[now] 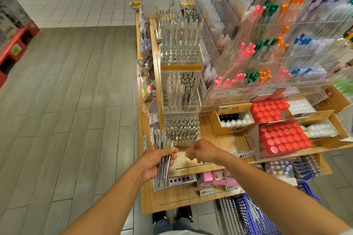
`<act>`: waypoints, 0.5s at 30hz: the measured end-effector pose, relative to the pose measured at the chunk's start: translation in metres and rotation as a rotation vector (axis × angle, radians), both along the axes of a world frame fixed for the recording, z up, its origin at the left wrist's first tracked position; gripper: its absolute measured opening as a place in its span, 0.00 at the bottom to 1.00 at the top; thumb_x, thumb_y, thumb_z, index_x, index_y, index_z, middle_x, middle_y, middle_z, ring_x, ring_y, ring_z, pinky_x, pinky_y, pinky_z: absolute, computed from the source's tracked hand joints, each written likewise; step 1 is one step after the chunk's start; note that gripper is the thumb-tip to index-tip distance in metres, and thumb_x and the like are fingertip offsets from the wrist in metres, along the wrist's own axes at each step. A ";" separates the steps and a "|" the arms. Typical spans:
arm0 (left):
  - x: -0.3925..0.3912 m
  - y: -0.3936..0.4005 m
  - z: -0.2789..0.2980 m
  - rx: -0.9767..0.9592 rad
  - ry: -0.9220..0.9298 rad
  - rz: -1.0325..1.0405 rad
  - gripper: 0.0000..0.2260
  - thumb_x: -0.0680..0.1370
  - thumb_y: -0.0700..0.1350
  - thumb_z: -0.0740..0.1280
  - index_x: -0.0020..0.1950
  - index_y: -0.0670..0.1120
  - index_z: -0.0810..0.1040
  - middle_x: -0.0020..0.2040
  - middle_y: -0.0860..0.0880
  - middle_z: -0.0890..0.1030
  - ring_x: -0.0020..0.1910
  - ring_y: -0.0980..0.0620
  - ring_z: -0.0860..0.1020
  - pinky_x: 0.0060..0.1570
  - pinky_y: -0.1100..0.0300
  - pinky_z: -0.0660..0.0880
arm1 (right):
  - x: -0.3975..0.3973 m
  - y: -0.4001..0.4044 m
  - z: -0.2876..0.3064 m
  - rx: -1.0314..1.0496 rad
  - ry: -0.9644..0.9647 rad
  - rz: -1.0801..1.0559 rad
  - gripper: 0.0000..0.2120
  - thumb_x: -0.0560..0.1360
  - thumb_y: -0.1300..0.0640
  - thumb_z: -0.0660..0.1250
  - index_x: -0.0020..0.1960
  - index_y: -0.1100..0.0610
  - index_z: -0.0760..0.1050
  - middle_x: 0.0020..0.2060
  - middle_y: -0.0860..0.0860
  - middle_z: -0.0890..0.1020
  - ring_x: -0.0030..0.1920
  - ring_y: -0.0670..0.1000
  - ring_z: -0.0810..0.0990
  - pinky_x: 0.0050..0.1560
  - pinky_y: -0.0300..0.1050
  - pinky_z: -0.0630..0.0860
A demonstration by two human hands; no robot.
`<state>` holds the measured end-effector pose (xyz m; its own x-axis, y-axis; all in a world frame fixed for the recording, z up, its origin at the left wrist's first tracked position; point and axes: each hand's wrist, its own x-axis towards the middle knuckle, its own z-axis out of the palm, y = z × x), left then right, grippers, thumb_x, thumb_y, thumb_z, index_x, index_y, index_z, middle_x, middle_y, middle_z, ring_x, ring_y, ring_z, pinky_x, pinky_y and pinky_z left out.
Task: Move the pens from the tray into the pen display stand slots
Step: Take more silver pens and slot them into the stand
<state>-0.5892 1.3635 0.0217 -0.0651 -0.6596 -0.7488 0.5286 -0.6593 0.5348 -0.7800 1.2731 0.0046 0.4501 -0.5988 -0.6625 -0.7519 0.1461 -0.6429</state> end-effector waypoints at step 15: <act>-0.004 -0.002 0.005 -0.021 0.005 -0.001 0.21 0.68 0.40 0.77 0.56 0.31 0.77 0.41 0.35 0.82 0.36 0.44 0.83 0.34 0.55 0.83 | 0.029 0.014 0.024 0.216 -0.516 -0.360 0.03 0.78 0.60 0.67 0.49 0.60 0.77 0.36 0.51 0.79 0.32 0.45 0.71 0.33 0.39 0.66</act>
